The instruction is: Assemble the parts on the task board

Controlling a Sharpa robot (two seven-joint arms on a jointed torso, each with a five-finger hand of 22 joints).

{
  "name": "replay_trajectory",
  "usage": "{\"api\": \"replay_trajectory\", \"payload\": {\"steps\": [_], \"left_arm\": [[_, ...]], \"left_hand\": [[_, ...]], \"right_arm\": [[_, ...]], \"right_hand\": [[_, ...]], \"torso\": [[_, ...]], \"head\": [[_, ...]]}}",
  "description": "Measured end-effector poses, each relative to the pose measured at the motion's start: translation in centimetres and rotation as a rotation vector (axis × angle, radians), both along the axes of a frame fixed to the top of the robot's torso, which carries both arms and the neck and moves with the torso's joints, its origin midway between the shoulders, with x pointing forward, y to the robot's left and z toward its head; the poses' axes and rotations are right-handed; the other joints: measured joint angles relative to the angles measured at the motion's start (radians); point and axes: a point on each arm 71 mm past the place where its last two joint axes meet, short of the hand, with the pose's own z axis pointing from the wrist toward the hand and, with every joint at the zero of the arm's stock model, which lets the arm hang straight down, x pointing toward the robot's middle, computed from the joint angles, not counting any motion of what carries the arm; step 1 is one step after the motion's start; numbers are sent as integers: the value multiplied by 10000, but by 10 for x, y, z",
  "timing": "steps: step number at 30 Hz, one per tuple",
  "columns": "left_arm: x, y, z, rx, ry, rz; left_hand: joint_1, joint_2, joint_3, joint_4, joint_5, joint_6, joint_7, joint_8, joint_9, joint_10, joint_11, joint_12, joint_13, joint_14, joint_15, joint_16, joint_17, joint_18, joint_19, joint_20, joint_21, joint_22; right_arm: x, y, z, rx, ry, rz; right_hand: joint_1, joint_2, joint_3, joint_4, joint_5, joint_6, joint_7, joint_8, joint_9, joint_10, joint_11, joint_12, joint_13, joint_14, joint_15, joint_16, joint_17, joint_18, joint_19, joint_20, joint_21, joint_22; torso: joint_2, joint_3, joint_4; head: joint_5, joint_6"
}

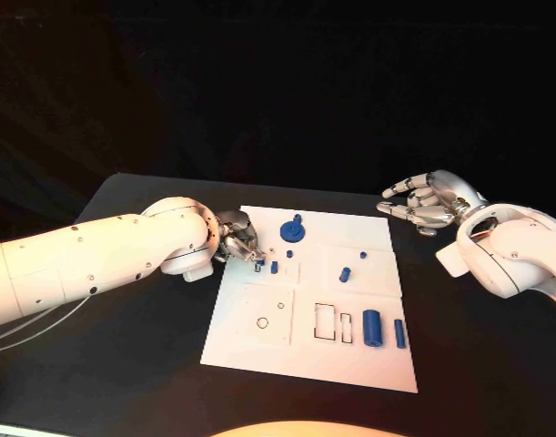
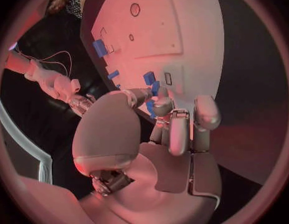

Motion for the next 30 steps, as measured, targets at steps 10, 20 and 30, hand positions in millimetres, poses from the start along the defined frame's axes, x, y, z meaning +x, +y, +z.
{"api": "replay_trajectory", "payload": {"steps": [10,20,30], "left_arm": [[-2,3,-4,131,40,15],[-1,4,-6,243,46,-14],[-1,5,-8,345,122,-68]], "left_hand": [[-26,-26,0,-1,58,22,-19,-1,0,19,-17,0,14,0,0,0,0,0,35,-35,0,13],[-65,-65,31,-32,58,19,-16,-2,-1,18,-16,0,13,0,1,0,0,0,34,-35,0,28],[-141,-140,251,-251,53,12,-9,21,-4,17,-15,0,12,0,1,0,0,1,34,-35,0,28]], "right_arm": [[-1,-1,0,7,-2,-2],[-2,0,0,21,-4,25],[-2,-1,0,23,-8,24]], "right_hand": [[0,0,0,0,0,0,0,0,-1,0,0,0,-1,0,0,0,8,0,0,0,0,0],[0,0,0,0,0,0,0,0,-1,0,0,0,-2,0,0,0,7,0,0,0,0,-1],[0,0,0,0,0,0,0,-1,-3,0,0,0,-3,0,0,0,6,0,0,0,0,-3]], "torso": [[-2,2,-1],[-4,0,0],[-8,-1,3]], "head": [[19,-32],[36,-52],[61,-77]]}}
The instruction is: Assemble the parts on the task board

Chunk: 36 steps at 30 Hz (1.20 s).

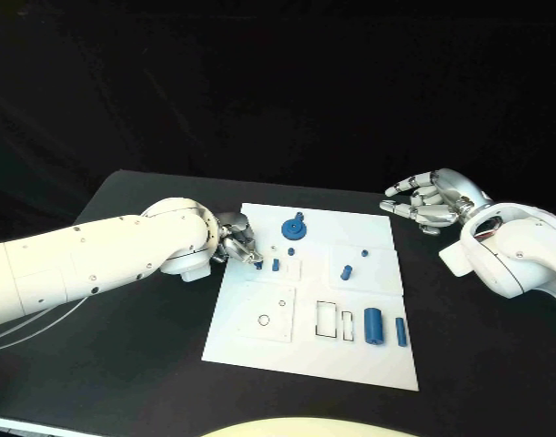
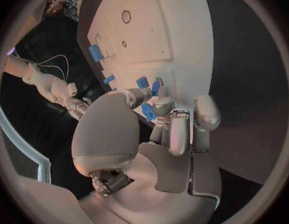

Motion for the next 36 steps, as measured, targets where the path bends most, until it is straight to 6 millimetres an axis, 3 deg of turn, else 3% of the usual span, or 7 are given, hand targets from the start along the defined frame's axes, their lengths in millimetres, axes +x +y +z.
{"api": "replay_trajectory", "payload": {"steps": [36], "left_arm": [[0,-5,-2,205,145,-192]], "left_hand": [[13,12,10,-10,-32,35,-3,2,6,-2,2,0,0,0,1,-1,0,0,-1,1,39,11]], "right_arm": [[0,1,0,10,-2,23]], "right_hand": [[40,39,0,0,0,0,0,0,-3,37,-37,0,-5,0,0,0,-4,0,0,0,0,14]], "torso": [[2,4,-8]], "head": [[-7,0]]}}
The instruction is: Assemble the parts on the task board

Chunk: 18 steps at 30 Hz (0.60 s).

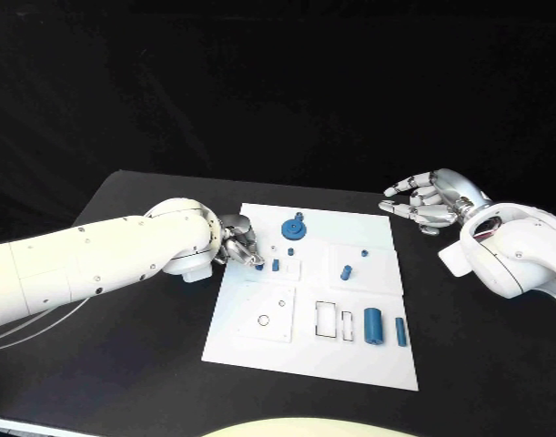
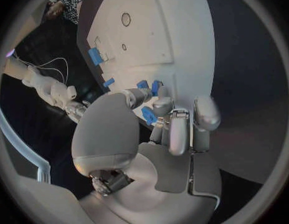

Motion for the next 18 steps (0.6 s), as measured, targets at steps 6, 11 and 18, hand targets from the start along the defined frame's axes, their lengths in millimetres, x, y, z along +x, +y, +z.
{"api": "replay_trajectory", "payload": {"steps": [6,11,18], "left_arm": [[0,1,0,26,-16,19],[-2,2,0,-17,5,58],[-3,4,0,-134,-80,182]], "left_hand": [[0,0,0,0,37,-1,1,-25,-5,0,0,36,31,0,0,0,0,0,0,0,0,0],[0,0,0,0,37,-1,2,-29,-4,40,-40,35,66,0,0,0,0,1,0,0,0,0],[-1,-1,0,0,83,3,-2,16,0,76,-7,81,115,22,-22,0,0,0,22,-22,0,45]], "right_arm": [[0,0,0,1,-1,-2],[0,0,0,1,-3,-5],[0,-1,0,-7,-11,-31]], "right_hand": [[0,0,0,0,0,0,0,0,0,0,0,0,0,0,0,0,0,0,0,0,0,-1],[0,0,0,0,0,0,0,0,0,0,0,0,-1,0,0,0,-1,0,0,0,0,10],[0,0,0,0,0,0,0,0,0,-1,1,0,-2,0,0,0,-1,0,0,0,0,10]], "torso": [[1,0,0],[1,0,0],[1,-3,4]], "head": [[7,1],[-1,-10],[-8,-2]]}}
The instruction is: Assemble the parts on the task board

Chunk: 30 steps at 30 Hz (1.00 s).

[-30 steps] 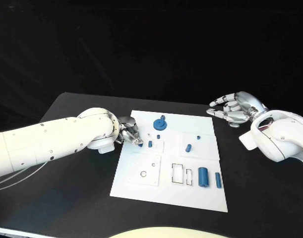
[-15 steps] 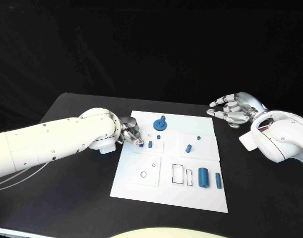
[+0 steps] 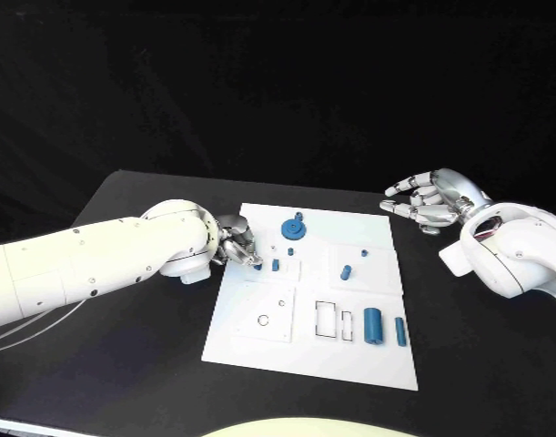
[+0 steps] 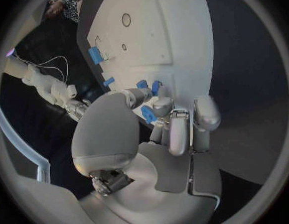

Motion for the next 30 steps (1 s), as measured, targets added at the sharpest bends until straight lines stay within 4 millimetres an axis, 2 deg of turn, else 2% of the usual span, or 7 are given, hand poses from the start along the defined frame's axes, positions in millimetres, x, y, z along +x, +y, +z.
{"api": "replay_trajectory", "payload": {"steps": [4,30], "left_arm": [[0,0,1,-92,-145,64],[-2,0,-2,-56,-315,77]], "left_hand": [[0,-1,0,0,50,1,0,0,2,53,-51,36,46,16,-16,0,0,0,16,-16,0,19],[-42,-42,0,0,113,69,3,-4,4,53,-50,36,64,16,-15,39,0,1,52,20,39,50]], "right_arm": [[0,0,0,1,-4,1],[0,0,0,11,-57,33]], "right_hand": [[0,0,0,0,0,0,0,0,0,0,0,0,0,0,0,0,0,0,0,0,0,-1],[0,0,0,0,0,0,0,0,7,-1,0,38,12,0,0,0,7,0,0,0,0,23]], "torso": [[0,0,1],[-1,0,4]], "head": [[3,11],[27,-46]]}}
